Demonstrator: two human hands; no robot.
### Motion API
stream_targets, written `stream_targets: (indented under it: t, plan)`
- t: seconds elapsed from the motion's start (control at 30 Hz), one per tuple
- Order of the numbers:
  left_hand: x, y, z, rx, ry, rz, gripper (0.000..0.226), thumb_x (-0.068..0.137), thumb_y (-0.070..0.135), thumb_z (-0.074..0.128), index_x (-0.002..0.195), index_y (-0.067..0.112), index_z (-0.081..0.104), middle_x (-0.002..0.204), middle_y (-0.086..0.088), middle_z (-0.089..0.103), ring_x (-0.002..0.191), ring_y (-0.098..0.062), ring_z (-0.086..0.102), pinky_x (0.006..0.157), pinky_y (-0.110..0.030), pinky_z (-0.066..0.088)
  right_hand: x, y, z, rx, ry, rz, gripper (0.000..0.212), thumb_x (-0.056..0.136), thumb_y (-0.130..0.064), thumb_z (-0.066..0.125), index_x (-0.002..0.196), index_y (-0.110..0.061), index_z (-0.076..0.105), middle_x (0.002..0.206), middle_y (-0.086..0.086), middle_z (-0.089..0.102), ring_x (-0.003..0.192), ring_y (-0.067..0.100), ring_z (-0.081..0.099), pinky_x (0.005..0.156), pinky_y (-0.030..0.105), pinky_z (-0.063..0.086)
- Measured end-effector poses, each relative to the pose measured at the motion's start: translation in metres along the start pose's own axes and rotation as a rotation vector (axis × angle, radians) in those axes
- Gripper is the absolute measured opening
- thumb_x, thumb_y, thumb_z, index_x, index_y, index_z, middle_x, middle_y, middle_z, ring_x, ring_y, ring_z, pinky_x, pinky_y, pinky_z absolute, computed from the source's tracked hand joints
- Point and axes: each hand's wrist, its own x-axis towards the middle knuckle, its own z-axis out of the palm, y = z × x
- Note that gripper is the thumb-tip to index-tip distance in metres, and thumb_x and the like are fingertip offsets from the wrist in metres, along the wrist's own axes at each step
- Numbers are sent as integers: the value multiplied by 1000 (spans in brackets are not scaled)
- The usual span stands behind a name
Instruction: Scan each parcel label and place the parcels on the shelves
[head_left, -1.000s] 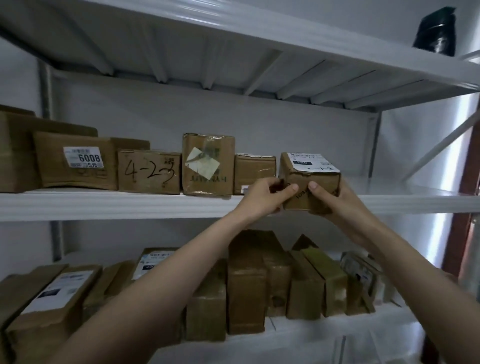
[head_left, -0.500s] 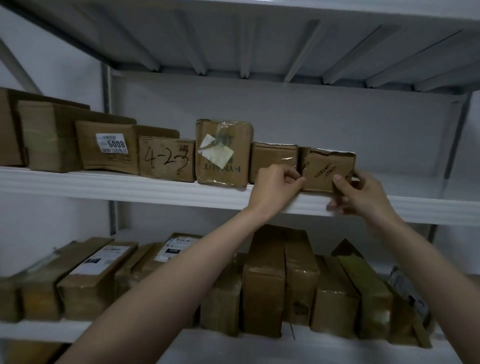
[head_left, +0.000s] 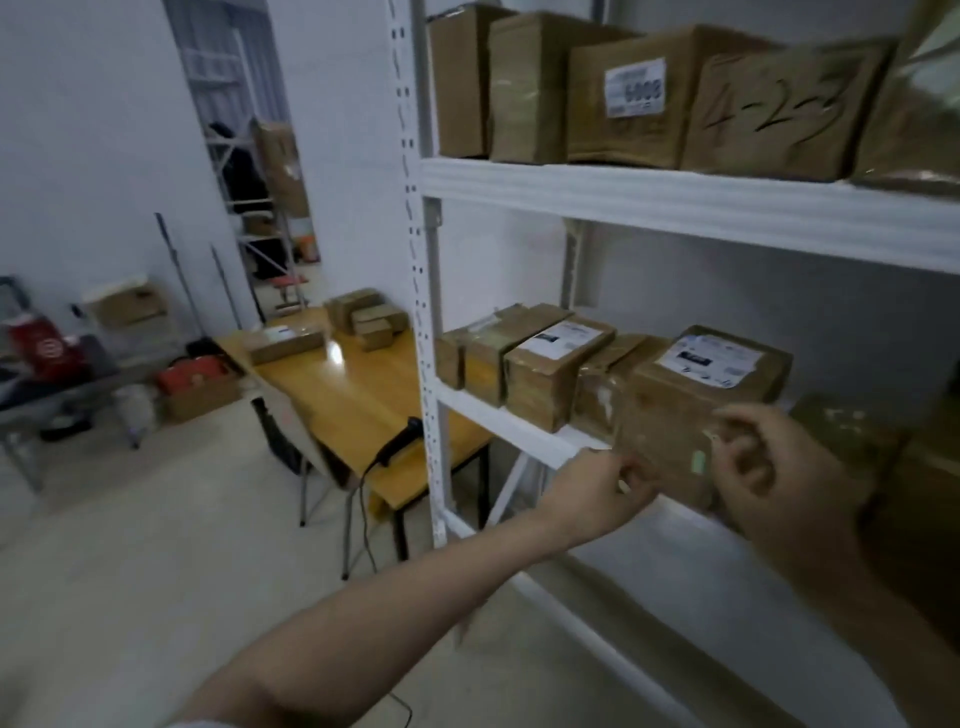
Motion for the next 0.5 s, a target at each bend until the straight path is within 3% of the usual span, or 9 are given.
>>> stream_targets:
  t: [0.13,0.2,0.37,0.5]
  plan:
    - [-35,-90,-43,138,-24,-219,24,95,38,55,99,16,64,95,3,69,83,-13,65,72,-35,56,-9,-22,85,203,-440,161,39,87,-11,67,121,-21,52,103,-3,57,87,12,57,73,36,54]
    - [-51,-129,-67,209,-40,-290,26,95,39,53,103,17,65,98,2,70,84,-15,66,71,-37,58,-11,-36,117,225,-542,200,42,87,-12,67,125,-18,51,107,-2,56,95,16,57,82,36,52]
    - [-82,-210,-118,328,-112,-388,31,96,43,50,115,22,63,104,3,71,87,-16,67,71,-36,58,-11,-71,188,213,-624,255,44,86,-13,68,127,-16,52,105,-4,55,97,13,57,75,16,42]
    - [-99,-271,-161,401,-176,-362,32,97,44,47,115,23,63,99,0,71,89,-20,66,73,-38,58,-8,-111,253,211,-650,322,41,87,-16,67,126,-13,53,104,1,58,91,14,59,77,24,50]
